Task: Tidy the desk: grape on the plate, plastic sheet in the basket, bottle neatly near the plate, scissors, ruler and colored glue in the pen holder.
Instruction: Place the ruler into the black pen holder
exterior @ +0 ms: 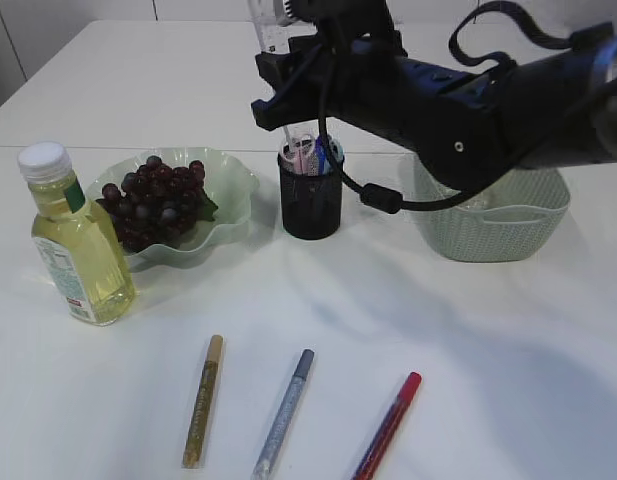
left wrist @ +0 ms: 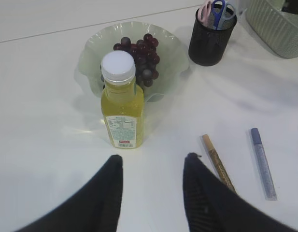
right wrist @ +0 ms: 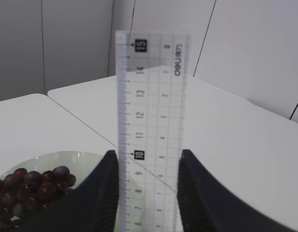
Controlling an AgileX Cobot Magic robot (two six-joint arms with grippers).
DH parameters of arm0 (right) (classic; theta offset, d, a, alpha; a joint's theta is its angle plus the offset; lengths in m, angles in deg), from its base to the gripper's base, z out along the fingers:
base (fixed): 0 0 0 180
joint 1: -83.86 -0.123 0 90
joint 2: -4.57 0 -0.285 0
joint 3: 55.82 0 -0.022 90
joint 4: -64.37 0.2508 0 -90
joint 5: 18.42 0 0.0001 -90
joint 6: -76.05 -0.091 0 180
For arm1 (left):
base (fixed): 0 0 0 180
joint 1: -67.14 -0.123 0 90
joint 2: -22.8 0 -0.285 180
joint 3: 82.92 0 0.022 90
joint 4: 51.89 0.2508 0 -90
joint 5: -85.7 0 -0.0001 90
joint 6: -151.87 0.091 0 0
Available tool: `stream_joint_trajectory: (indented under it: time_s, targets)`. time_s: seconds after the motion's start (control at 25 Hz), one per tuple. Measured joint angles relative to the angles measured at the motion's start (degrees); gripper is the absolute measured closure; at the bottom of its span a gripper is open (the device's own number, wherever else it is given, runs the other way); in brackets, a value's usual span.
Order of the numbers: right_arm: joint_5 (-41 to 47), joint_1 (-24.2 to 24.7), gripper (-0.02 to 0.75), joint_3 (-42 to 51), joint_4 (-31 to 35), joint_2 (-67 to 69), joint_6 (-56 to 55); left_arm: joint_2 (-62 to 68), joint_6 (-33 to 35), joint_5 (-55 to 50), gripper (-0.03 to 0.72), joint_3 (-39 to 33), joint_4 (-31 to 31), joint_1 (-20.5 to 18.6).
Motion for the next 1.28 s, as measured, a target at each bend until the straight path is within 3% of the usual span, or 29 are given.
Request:
stream_joint_trajectory:
  time_s: [0.48, 1.28]
  targets:
    - [-2.12, 2.06, 0.447, -8.79, 7.27, 8.82, 3.95, 0.00, 0.00, 1.46, 0.379, 0.00, 0.00, 0.00]
    - [-2.12, 3.11, 0.447, -10.98, 9.66, 15.01, 4.36, 0.00, 0.00, 4.53, 0.379, 0.00, 0.00, 0.00]
